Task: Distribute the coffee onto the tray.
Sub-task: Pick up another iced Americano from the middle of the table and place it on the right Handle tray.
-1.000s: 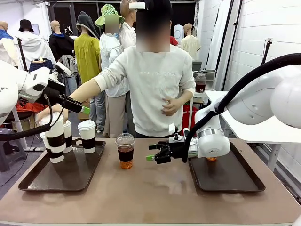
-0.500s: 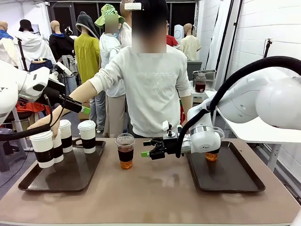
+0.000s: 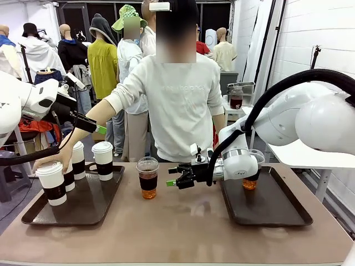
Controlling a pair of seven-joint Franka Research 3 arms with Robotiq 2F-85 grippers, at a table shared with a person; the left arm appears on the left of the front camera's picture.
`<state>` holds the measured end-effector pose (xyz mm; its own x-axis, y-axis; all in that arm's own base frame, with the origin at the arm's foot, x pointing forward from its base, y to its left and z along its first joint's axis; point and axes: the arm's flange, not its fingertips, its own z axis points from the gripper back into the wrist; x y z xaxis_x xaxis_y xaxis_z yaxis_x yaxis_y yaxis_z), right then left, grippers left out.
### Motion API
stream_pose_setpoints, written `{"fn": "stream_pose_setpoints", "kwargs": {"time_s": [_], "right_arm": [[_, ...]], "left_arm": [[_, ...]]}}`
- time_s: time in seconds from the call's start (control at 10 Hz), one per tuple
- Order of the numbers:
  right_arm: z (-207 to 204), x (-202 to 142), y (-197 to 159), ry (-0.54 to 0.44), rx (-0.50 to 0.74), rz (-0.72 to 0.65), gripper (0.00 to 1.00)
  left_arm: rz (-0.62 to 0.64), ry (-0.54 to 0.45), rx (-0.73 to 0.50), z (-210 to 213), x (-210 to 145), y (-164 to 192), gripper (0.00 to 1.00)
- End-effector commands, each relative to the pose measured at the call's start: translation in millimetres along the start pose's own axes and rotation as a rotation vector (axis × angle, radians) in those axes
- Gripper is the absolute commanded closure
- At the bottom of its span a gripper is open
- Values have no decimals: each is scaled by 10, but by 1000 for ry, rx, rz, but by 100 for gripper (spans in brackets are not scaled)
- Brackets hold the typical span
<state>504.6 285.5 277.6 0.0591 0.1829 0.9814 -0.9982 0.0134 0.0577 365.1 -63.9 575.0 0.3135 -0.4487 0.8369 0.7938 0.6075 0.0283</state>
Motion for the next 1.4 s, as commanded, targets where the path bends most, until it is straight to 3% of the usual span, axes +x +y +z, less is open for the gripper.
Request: {"fn": "stream_pose_setpoints", "kwargs": {"time_s": [0.0, 0.7, 1.3], "right_arm": [[-5, 13, 3, -7, -7, 3, 0], [-374, -57, -226, -11, 16, 7, 0], [-458, -128, -461, -17, -24, -1, 0]], "left_arm": [[0, -9, -13, -6, -25, 21, 0], [0, -9, -13, -6, -25, 21, 0], [0, -9, -13, -6, -25, 21, 0]]}}
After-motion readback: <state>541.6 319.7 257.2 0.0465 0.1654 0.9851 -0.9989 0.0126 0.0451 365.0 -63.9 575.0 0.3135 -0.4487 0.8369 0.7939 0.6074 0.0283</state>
